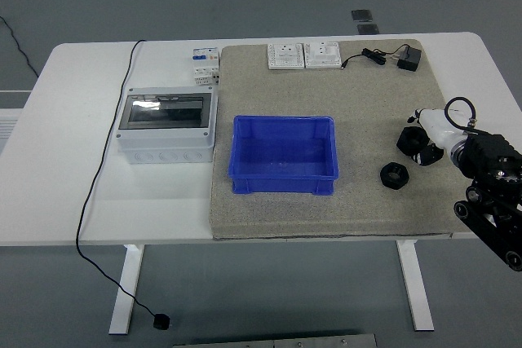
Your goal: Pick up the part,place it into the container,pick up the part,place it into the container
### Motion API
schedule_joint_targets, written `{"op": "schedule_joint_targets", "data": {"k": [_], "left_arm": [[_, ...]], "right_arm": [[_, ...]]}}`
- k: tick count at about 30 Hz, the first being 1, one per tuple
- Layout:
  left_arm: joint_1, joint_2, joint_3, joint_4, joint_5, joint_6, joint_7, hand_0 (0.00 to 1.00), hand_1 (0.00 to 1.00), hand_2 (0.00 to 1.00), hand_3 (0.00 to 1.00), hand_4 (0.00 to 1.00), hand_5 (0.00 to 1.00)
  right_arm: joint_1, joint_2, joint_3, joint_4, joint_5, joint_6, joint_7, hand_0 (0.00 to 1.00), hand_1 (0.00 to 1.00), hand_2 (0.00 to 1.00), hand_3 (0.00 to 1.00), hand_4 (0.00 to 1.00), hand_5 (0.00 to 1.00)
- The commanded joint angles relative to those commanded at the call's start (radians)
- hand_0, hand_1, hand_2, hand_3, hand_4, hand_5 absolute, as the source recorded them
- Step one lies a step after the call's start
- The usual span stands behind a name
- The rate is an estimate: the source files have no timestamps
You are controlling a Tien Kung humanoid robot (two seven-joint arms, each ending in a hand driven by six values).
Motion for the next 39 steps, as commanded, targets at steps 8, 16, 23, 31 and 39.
{"op": "schedule_joint_targets", "data": {"k": [8,16,23,31,39], "left_arm": [[0.000,0.000,0.000,0.000,0.000,0.000,-0.001,0.731,0.585,0.622,0.693,0.698,0.749],[0.001,0.000,0.001,0.000,0.000,0.001,-0.003,0.731,0.586,0.620,0.690,0.700,0.746],[0.002,0.000,0.002,0.000,-0.002,0.003,-0.007,0.731,0.586,0.620,0.688,0.701,0.746],[0.005,0.002,0.000,0.000,-0.001,0.005,-0.011,0.731,0.585,0.617,0.688,0.701,0.745],[0.004,0.003,-0.005,0.000,0.008,0.006,-0.014,0.731,0.585,0.615,0.687,0.701,0.745]], "right_arm": [[0.009,0.009,-0.018,-0.042,0.015,-0.018,0.018,0.772,0.707,0.690,0.665,0.658,0.027],[0.004,0.010,-0.016,-0.042,0.016,-0.064,0.044,0.660,0.624,0.585,0.637,0.502,0.002],[-0.009,-0.019,0.008,0.042,0.027,-0.077,0.054,0.656,0.631,0.598,0.645,0.442,0.002],[0.013,-0.044,-0.056,0.252,0.201,-0.123,0.070,0.657,0.631,0.598,0.646,0.458,0.002],[0.084,0.030,-0.212,0.366,0.202,-0.168,0.088,0.666,0.651,0.601,0.647,0.453,0.002]]}}
